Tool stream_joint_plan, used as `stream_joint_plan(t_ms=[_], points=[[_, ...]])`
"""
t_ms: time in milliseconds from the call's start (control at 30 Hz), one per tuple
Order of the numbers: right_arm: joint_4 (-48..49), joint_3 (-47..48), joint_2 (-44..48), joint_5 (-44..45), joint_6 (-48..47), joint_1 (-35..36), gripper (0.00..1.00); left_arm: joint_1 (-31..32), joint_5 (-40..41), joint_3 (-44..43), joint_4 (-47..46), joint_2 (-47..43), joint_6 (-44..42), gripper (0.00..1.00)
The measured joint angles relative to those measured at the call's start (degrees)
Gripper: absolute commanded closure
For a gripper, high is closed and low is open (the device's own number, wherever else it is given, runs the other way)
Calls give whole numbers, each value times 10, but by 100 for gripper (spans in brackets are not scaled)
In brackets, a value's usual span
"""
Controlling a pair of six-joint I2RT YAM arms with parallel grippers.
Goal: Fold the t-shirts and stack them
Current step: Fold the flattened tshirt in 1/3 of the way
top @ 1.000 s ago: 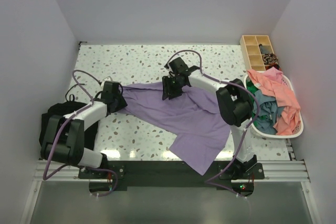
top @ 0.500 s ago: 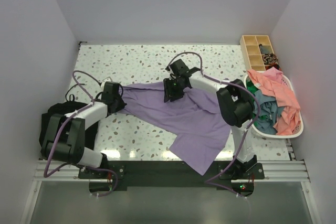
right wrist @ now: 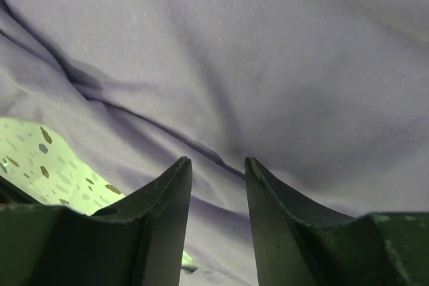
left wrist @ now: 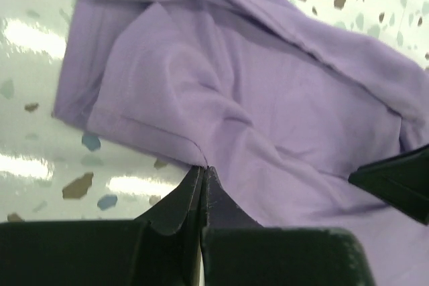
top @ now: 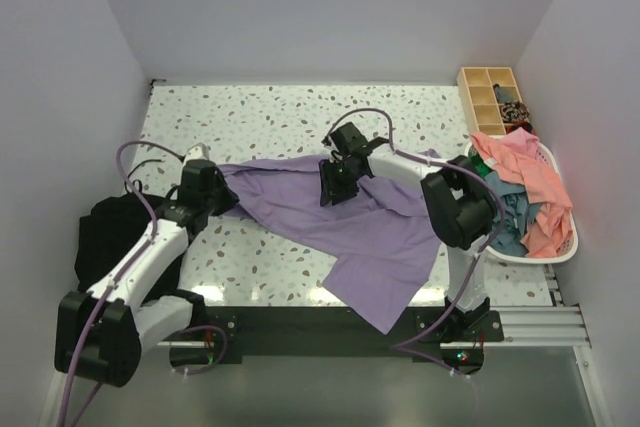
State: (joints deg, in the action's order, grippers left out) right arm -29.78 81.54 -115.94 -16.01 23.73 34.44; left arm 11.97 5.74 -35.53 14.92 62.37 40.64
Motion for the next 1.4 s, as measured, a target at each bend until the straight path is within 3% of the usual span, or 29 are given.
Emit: stream_joint_plan(t_ms=[433,833,867,900,933,1000,1267,1400], points=[[9,-68,81,-31,-3,25,58,35,-50,32,261,-223,63,100],[7,-92,85,-30,-5,71,60,35,-33,-95,508,-284,66,100],[4,-92,85,-26,-6,71,60,35,-33,-101,521,-282,65,97],[0,-92,85,-19,-9,71,61,36,-32,-107,536,-279,63,65],[-8,-92,85,-9,-10,71,60,36,-31,-112,549,-276,61,54],[-28,-92,85,6,-14,71,60,36,-29,-129,572,-268,50,44],[-103,-174,150,32,-26,75,60,36,-14,-206,599,-242,43,38],[-133,-198,234,67,-26,79,54,36,3,-224,551,-214,26,39]])
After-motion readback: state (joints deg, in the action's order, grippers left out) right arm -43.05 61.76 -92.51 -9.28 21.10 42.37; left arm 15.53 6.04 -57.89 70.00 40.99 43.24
